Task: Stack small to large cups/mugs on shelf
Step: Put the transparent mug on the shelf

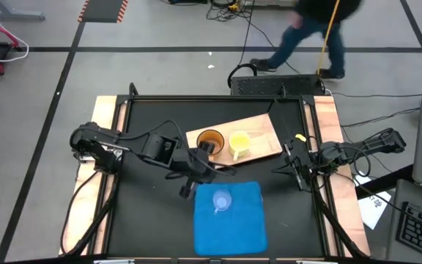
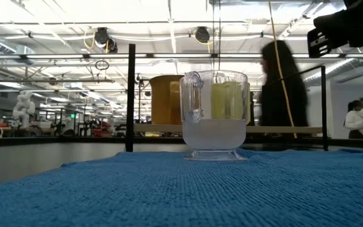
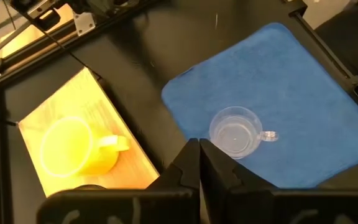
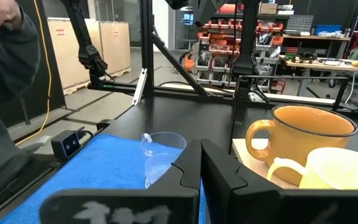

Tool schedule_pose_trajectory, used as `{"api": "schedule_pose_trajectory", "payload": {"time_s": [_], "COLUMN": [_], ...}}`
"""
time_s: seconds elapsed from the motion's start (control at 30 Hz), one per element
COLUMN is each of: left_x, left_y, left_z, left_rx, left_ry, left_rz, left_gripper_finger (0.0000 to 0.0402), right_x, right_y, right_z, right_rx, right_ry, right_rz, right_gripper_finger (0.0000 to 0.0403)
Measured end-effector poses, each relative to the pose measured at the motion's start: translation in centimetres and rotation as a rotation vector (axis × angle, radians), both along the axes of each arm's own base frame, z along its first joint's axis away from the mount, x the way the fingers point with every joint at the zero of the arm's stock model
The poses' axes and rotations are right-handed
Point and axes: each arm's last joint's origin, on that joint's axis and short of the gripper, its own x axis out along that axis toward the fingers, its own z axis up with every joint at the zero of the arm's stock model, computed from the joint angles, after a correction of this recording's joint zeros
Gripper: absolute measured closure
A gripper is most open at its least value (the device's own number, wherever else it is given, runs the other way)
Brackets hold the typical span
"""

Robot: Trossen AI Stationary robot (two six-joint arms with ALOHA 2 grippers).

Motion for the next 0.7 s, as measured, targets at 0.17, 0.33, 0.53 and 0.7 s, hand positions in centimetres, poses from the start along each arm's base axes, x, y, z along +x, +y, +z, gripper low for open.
{"api": "schedule_pose_trajectory", "payload": {"time_s": [0.17,0.33,0.53,0.7], "left_x": [0.1,0.0,-1.8,-4.1], "left_y": [0.0,0.0,0.3,0.4], "left_z": [0.0,0.0,0.1,1.9], "left_rx": [0.001,-0.001,0.014,0.015], "left_ry": [-0.007,-0.001,0.106,0.061], "left_rz": [0.004,0.006,0.030,0.075], "left_gripper_finger": [0.0400,0.0400,0.0401,0.0401], "right_x": [0.0,0.0,0.0,0.0], "right_y": [0.0,0.0,0.0,0.0], "right_z": [0.0,0.0,0.0,0.0], "right_rx": [0.000,0.000,0.002,0.011], "right_ry": [0.000,0.000,0.001,0.004], "right_rz": [0.000,0.000,0.000,-0.001], "right_gripper_finger": [0.0403,0.0403,0.0403,0.0403]}}
